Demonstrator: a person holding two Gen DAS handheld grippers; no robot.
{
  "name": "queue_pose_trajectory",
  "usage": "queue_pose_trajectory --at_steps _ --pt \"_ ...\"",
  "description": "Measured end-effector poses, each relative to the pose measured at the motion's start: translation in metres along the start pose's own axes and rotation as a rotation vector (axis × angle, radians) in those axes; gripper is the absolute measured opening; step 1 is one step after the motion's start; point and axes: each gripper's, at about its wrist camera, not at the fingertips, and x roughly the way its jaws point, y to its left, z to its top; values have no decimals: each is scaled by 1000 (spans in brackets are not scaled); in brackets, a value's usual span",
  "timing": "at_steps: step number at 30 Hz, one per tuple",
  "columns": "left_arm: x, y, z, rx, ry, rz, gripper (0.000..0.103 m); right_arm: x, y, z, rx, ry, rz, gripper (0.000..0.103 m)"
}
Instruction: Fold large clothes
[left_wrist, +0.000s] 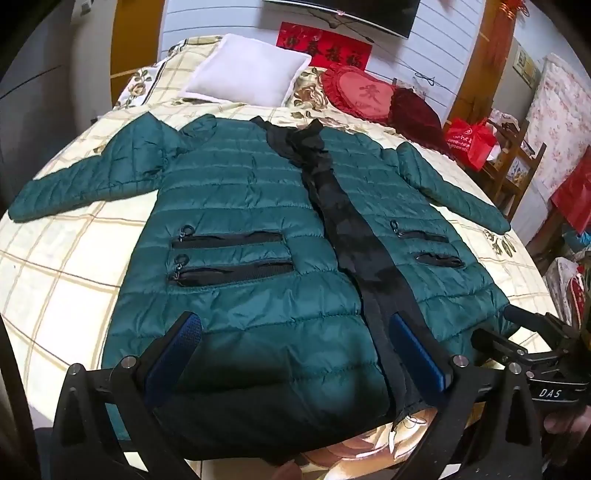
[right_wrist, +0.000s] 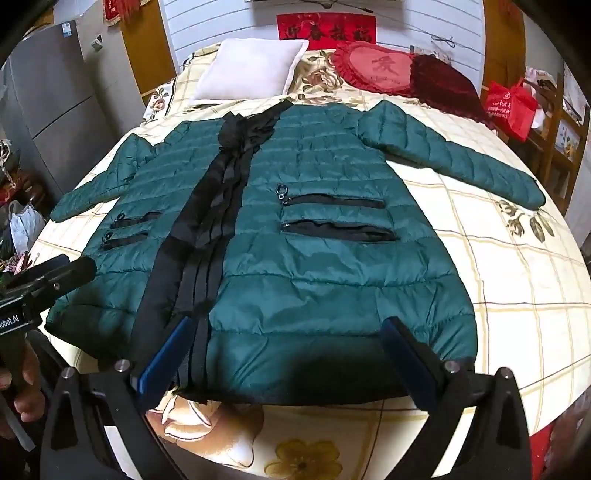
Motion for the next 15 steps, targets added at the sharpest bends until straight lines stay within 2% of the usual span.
queue_pose_trajectory --at_steps 12,15 --pt "-1 6 2 -8 -6 47 87 -4 -2 0 -18 -19 -7 103" --pt "-2 7 4 -8 -12 59 87 -6 3 5 -28 -51 -41 103"
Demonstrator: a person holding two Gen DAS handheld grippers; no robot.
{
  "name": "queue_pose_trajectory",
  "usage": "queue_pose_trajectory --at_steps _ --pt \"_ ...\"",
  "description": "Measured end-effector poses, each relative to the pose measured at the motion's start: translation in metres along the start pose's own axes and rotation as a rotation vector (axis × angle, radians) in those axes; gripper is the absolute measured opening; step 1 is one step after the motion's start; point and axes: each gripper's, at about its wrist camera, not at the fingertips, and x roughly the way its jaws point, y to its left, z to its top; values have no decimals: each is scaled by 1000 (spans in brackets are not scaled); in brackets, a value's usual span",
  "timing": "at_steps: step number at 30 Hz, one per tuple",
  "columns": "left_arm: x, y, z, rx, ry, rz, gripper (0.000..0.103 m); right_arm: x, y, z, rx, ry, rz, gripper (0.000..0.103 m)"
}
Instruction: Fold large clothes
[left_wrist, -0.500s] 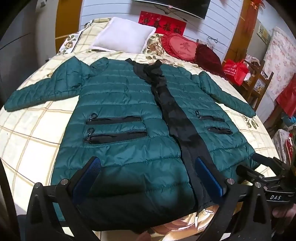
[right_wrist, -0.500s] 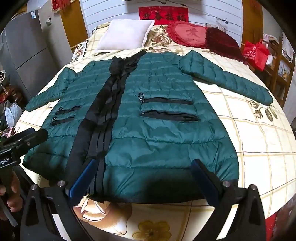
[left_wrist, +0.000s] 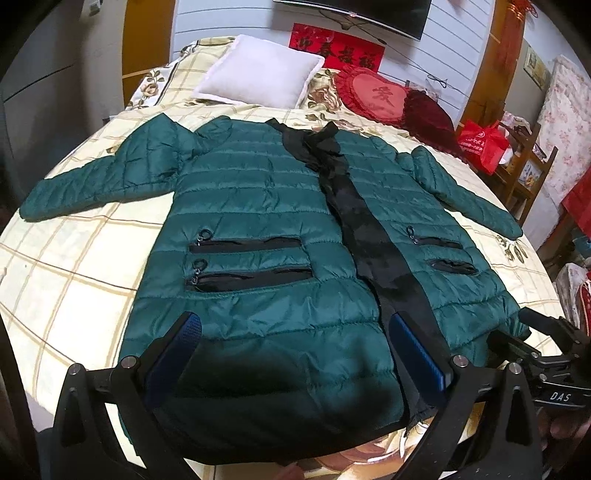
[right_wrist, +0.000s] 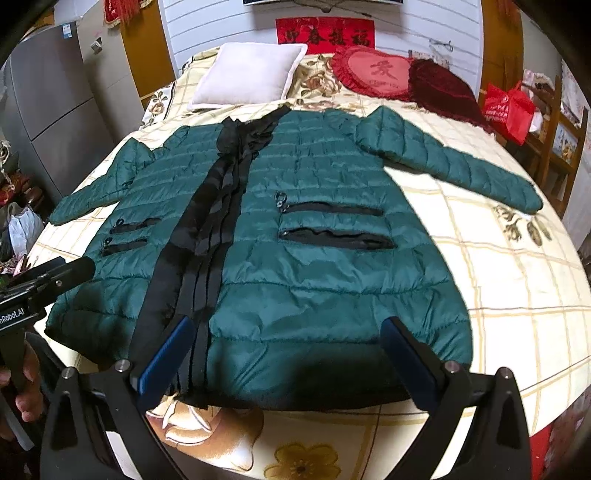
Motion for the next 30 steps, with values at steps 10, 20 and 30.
queue_pose_trajectory --at_steps 10,20,30 --pt "0 1 3 4 2 17 87 2 -6 3 64 25 48 101" --pt "-3 -2 3 14 0 17 87 -2 -5 1 39 4 30 101" --pt "-4 -3 11 48 12 71 87 -12 0 12 16 -24 -10 101"
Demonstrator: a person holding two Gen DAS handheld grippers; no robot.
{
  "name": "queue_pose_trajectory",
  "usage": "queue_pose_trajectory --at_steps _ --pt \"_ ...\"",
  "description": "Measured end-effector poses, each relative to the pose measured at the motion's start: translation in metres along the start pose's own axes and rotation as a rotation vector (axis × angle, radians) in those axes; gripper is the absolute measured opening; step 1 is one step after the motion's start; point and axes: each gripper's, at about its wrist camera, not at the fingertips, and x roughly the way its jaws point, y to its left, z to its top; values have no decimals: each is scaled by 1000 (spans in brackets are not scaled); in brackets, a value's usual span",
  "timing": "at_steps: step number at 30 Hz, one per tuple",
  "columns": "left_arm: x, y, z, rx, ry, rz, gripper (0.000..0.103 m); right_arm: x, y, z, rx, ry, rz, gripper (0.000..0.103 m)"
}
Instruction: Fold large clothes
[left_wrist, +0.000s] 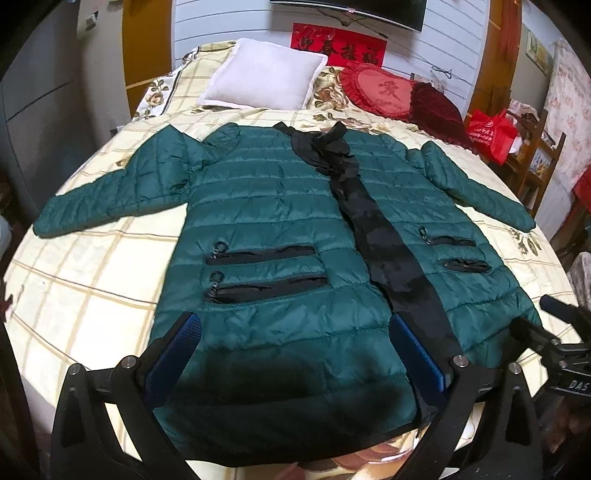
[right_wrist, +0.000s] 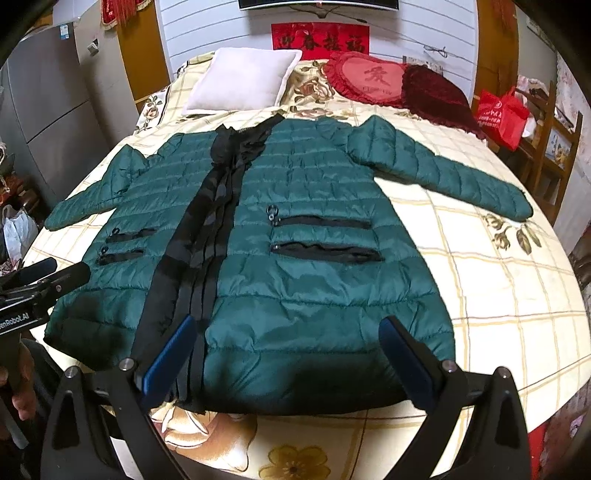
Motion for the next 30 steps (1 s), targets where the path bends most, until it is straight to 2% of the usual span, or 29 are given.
queue_pose_trajectory --at_steps 3,12,21,30 --pt "-2 3 6 -3 -8 10 87 -5 3 12 -25 -31 -15 101" --pt "-3 15 28 -24 -30 70 87 8 11 36 -41 -23 -42 101" --pt "3 20 26 -42 -26 101 87 9 10 40 -41 -32 -68 101" --pt "3 18 27 -35 -29 100 87 10 8 39 -40 -34 -71 101"
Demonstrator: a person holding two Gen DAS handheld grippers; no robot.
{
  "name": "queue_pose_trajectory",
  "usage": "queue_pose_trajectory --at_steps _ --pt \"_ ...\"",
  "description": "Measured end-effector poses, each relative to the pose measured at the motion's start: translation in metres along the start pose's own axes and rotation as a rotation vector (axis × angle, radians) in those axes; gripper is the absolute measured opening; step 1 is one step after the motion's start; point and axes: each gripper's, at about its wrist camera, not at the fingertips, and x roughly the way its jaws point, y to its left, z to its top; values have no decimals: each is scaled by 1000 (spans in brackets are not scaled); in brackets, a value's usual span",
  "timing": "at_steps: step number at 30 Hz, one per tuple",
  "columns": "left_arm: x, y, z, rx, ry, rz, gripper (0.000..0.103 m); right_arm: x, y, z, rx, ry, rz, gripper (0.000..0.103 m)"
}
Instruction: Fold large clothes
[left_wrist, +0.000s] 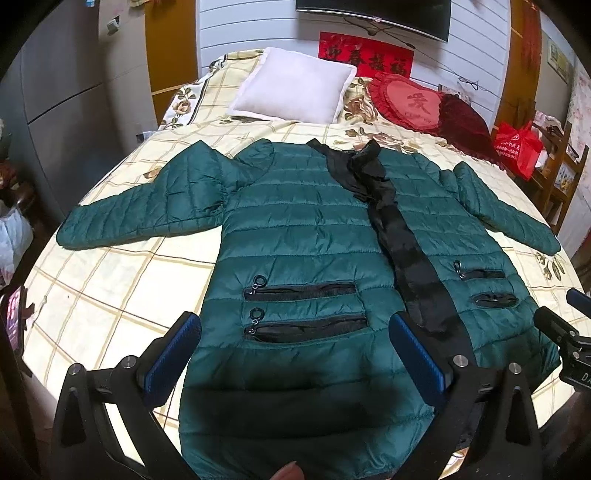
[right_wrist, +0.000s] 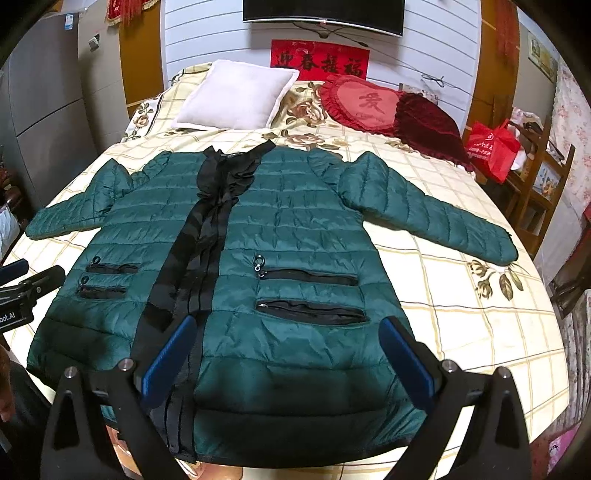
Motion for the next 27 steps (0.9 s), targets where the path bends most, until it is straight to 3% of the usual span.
queue_pose_trajectory --at_steps 9,19,27 --pt "3 -1 -1 1 7 6 87 4 3 1 -18 21 -12 101" --pt "6 1 -5 15 -29 83 87 9 4 -1 -12 25 0 101" --pt "12 4 -6 8 -20 70 87 15 -2 -6 1 29 3 101"
